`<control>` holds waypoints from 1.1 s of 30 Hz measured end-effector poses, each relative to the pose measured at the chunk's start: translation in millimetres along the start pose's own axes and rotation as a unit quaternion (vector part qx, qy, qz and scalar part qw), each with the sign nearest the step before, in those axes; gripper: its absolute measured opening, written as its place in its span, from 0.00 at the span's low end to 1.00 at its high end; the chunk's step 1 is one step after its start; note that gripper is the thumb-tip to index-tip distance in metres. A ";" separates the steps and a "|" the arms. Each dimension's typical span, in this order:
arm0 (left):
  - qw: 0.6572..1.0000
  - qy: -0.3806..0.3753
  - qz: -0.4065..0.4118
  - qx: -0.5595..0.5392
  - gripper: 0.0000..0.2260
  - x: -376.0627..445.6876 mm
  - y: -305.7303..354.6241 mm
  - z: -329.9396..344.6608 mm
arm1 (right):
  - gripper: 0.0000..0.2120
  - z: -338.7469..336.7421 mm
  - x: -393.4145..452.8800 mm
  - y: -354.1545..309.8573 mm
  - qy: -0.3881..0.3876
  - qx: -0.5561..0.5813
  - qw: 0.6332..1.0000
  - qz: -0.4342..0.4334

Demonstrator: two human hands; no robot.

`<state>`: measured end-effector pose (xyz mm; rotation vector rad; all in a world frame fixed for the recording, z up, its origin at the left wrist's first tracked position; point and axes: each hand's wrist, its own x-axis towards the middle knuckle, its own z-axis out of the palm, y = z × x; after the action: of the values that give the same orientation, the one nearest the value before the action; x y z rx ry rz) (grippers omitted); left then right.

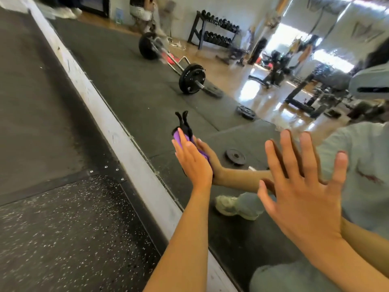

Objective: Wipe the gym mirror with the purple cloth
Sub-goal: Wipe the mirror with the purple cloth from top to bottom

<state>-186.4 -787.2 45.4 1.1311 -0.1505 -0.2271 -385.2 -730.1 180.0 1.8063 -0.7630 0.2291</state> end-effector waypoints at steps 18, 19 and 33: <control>0.968 0.096 -0.228 0.042 0.23 -34.9 -114.9 -44.6 | 0.37 2.9 -1.6 0.7 0.008 0.023 1.000 0.008; 0.967 0.096 -0.231 0.048 0.23 -36.5 -119.0 -45.6 | 0.37 3.4 -1.7 0.8 0.009 0.023 1.000 0.007; 0.995 -0.012 -0.054 0.078 0.23 -20.9 27.8 9.2 | 0.37 4.1 -1.0 0.2 0.054 0.076 0.996 0.013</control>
<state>-205.9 -778.7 74.4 1.2930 -0.1301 -0.3303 -386.9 -733.5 178.1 1.9098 -0.7094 0.4084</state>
